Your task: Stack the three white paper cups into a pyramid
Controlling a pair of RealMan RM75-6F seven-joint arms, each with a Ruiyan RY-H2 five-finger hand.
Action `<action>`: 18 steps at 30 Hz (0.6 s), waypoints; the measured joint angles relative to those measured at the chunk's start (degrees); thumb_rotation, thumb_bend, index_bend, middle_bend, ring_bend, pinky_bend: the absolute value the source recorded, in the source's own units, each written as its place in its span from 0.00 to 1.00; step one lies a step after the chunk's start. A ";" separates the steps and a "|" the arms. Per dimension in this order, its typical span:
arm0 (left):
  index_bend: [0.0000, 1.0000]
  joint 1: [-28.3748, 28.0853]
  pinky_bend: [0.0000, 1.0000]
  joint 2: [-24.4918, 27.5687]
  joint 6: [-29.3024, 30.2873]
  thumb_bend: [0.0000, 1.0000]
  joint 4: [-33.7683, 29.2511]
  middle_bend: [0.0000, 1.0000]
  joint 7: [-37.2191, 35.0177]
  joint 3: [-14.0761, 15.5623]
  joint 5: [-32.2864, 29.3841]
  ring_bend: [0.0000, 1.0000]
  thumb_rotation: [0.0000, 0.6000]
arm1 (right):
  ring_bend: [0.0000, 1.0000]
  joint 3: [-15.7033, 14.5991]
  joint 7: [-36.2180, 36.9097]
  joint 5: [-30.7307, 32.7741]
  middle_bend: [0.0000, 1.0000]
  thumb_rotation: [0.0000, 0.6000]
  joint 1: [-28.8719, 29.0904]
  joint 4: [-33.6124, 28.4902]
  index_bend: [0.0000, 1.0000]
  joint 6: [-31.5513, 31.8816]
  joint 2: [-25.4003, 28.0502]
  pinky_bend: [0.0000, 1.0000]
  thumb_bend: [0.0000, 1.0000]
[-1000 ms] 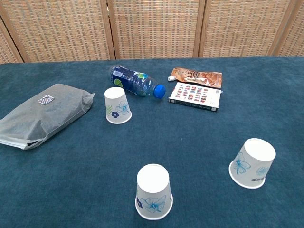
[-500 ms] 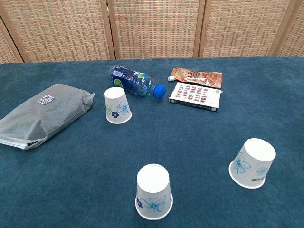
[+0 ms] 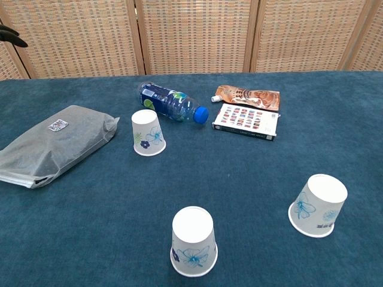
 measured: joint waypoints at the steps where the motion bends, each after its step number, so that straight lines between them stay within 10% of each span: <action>1: 0.14 -1.04 0.11 -0.20 -0.98 0.18 0.07 0.00 0.86 -0.37 -1.24 0.00 1.00 | 0.00 0.02 0.14 0.10 0.00 1.00 0.00 0.03 0.06 -0.05 0.04 0.07 0.14; 18: 0.19 -17.44 0.11 -11.49 -10.50 0.20 7.92 0.00 15.47 -1.74 -20.33 0.00 1.00 | 0.00 0.28 1.87 1.63 0.00 1.00 0.33 0.69 0.06 -1.65 0.32 0.07 0.14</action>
